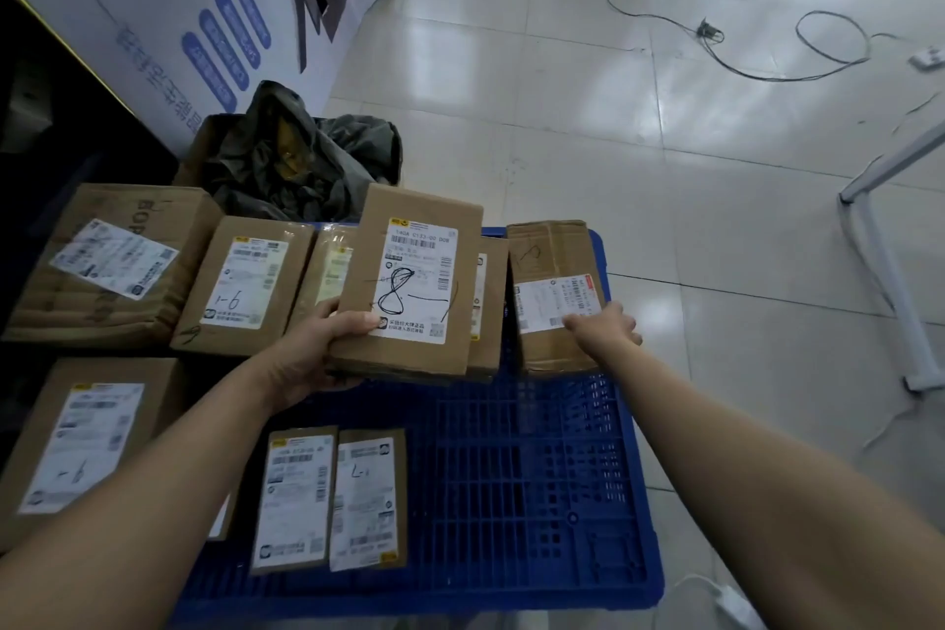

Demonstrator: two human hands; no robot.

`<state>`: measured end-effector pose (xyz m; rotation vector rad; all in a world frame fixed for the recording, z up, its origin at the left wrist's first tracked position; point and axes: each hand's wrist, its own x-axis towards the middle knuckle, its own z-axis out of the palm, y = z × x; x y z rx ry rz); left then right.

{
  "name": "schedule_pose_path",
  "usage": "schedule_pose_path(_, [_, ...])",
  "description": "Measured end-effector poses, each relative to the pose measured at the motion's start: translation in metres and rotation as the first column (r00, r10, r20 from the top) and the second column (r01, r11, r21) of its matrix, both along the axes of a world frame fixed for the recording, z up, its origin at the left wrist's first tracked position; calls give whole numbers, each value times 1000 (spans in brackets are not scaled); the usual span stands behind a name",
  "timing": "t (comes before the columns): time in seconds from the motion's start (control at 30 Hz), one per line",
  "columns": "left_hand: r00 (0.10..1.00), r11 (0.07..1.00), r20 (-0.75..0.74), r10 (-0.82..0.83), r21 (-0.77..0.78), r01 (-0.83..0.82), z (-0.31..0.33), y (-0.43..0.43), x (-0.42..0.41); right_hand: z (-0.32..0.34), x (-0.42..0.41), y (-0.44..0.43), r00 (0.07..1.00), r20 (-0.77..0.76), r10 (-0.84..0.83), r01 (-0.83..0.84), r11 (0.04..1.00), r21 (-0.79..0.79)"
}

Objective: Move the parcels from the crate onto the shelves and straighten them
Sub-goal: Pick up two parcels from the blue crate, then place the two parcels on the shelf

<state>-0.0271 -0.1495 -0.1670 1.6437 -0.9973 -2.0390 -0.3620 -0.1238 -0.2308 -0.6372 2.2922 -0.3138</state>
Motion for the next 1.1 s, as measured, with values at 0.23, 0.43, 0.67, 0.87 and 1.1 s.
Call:
schedule_pose_path(0.23, [995,997,-67,69,-15,-70,-17,-11,-38,-19,-46,-5,925,378,36,-18,998,-53])
schedule_pose_path(0.43, [994,996,-66,81,-17,-83,-33,-10,-56,-32,-62,-6,765,643,29,-4,999,-40])
schedule_pose_path(0.67, [996,996,-40,80,-39,-82,-40,-9,-57,-45,-61,-13,668,743,-41,105,994,-40])
schedule_pose_path(0.87, [994,994,-18,104,-38,-105,-39,-8,-61,-41,-47,-15,605,793,-76,178,983,-41])
schedule_pose_path(1.1, [991,991,-41,124,-46,-126,-32,-2,-64,-33,-45,-16,628,778,-23,287,936,-204])
